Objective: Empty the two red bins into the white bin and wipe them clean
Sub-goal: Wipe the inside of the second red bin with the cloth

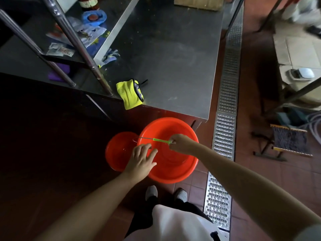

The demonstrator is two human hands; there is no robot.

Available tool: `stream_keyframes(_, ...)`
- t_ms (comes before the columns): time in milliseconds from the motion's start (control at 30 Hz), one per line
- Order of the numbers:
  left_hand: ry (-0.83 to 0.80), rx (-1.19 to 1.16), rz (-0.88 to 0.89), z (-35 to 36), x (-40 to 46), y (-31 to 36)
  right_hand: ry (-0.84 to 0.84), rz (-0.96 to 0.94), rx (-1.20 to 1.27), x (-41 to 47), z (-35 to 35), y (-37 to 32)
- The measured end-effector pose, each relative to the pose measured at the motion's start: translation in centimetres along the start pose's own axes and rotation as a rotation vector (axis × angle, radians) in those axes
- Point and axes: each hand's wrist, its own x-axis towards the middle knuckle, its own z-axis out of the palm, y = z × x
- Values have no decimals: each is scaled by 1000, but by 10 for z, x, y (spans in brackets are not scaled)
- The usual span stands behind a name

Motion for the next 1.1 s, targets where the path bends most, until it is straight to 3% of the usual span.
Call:
stream_keyframes(200, -106, -65, -146, 39, 29, 1, 1, 93, 17, 30, 46, 39)
stream_keyframes(500, -338, -139, -72, 154, 74, -9, 11, 177, -35, 97, 114, 123)
stream_keyframes(700, -373, -150, -41, 238, 89, -8, 95, 188, -18, 131, 166, 180)
stream_keyframes(1100, -473, -235, -116, 340, 125, -7, 13, 368, 3, 193, 232, 251)
